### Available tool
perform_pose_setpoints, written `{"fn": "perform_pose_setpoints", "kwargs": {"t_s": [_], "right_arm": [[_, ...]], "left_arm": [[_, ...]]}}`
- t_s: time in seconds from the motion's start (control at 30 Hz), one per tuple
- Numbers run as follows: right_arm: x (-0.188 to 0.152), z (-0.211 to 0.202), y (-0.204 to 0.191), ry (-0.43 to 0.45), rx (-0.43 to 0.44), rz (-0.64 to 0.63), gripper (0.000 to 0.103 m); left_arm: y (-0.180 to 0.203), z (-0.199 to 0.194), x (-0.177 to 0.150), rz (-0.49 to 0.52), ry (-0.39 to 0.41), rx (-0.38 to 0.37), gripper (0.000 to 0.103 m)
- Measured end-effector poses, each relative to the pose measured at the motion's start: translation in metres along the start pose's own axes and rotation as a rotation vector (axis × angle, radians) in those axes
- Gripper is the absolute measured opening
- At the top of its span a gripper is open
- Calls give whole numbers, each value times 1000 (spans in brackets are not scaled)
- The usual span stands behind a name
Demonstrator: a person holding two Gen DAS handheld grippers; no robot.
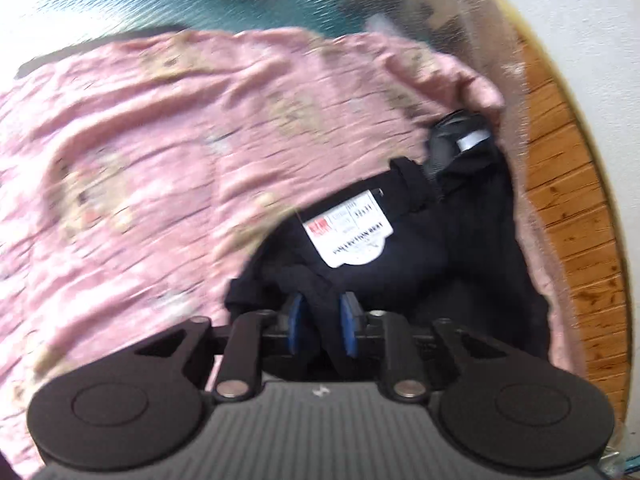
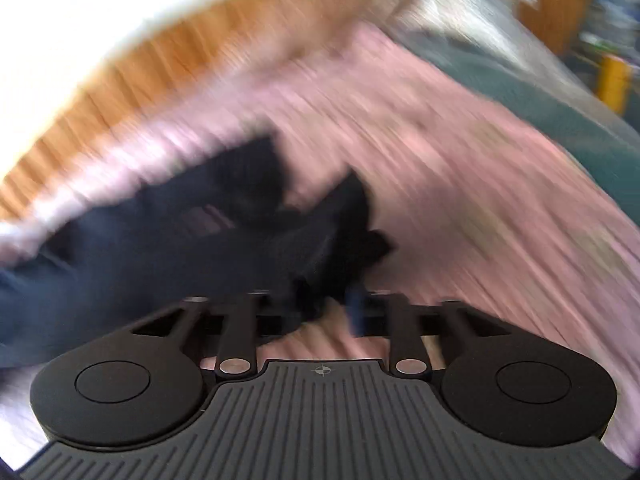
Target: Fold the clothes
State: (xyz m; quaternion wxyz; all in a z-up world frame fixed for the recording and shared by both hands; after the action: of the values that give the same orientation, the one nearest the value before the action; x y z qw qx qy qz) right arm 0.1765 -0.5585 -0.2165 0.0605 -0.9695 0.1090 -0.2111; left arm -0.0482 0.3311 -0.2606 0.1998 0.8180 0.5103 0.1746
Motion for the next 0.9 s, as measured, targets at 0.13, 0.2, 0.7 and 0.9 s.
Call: {"fn": "perform_pose_setpoints", "kwargs": {"t_s": [0.13,0.2,0.7,0.9], "right_arm": [[-46,-24,27,-10,-57,222,63],[-51,-38,29,7,-73,200,69],[139,75,-78,14,108,-141,90],[142,146,-124,-155,148,-416,10]], "left_arm": [[-29,-18,-24,-46,37,-147,71],[-30,-30,-38,1,63,-158,76],[49,-94,-174,-11,167,-248,84],[88,-99,-248,-87,188,-263,85]]}}
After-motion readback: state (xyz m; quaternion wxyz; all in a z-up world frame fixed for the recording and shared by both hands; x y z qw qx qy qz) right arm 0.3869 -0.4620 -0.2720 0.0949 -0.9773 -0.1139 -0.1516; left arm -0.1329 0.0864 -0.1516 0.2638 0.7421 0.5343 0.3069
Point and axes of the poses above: each gripper's, at about its wrist camera, not at the fingertips, and z roughly the way its jaws point, y to its right, x to its top, the point moved 6 cm from there along z, roughly the way its jaws point, and after that the axes turned 13 degrees about -y, right-handed, at the moved point
